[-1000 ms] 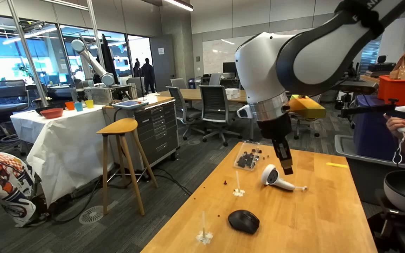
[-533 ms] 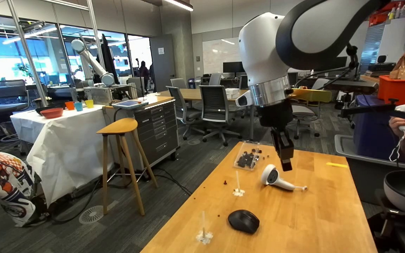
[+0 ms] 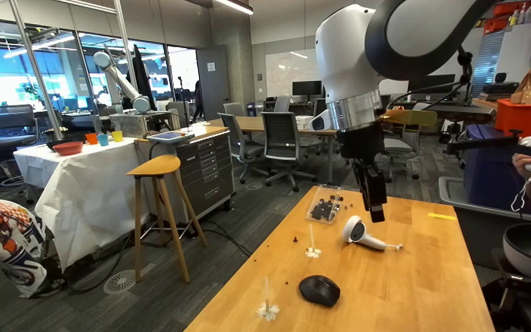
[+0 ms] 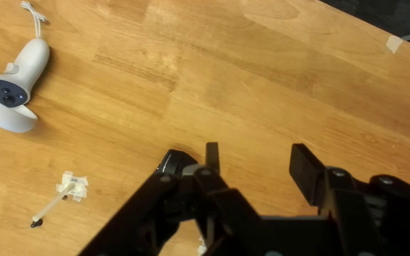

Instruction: Turn on the mouse

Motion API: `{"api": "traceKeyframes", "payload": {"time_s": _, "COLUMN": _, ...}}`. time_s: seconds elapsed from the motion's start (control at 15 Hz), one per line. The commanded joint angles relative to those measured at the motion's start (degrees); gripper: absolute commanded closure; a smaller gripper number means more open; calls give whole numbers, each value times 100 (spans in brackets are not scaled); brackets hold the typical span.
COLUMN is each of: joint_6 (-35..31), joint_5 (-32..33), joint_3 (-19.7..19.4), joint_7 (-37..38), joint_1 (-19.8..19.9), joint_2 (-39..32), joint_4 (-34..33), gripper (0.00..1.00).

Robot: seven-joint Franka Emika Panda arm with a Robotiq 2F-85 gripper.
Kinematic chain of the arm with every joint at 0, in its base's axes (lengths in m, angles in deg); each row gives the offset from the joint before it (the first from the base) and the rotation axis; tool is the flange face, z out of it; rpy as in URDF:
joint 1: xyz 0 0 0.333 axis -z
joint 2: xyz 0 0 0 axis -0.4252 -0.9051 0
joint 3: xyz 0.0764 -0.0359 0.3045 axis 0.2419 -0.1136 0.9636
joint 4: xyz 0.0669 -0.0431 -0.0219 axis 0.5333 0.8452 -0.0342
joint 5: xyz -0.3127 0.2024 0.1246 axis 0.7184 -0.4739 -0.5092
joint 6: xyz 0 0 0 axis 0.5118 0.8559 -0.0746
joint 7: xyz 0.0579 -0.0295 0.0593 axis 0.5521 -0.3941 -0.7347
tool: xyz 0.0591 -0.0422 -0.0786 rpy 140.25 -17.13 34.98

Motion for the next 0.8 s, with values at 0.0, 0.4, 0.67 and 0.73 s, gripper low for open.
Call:
{"api": "traceKeyframes", "payload": {"time_s": 0.0, "joint_6": 66, "joint_5": -90, "joint_3": 84, "joint_7": -93, "joint_1": 80, "joint_2": 192, "joint_4": 56, "gripper": 15}}
{"api": "traceKeyframes", "payload": {"time_s": 0.4, "joint_6": 171, "joint_5": -105, "joint_3": 83, "joint_7": -132, "joint_1": 83, "joint_2": 169, "joint_4": 26, "gripper": 0}}
{"api": "traceKeyframes", "payload": {"time_s": 0.67, "joint_6": 457, "joint_5": -240, "joint_3": 64, "joint_7": -223, "joint_1": 128, "joint_2": 172, "joint_4": -5, "gripper": 0}}
{"api": "traceKeyframes", "payload": {"time_s": 0.73, "joint_6": 560, "joint_5": -246, "joint_3": 52, "joint_7": -220, "joint_1": 139, "joint_2": 174, "joint_4": -9, "gripper": 0}}
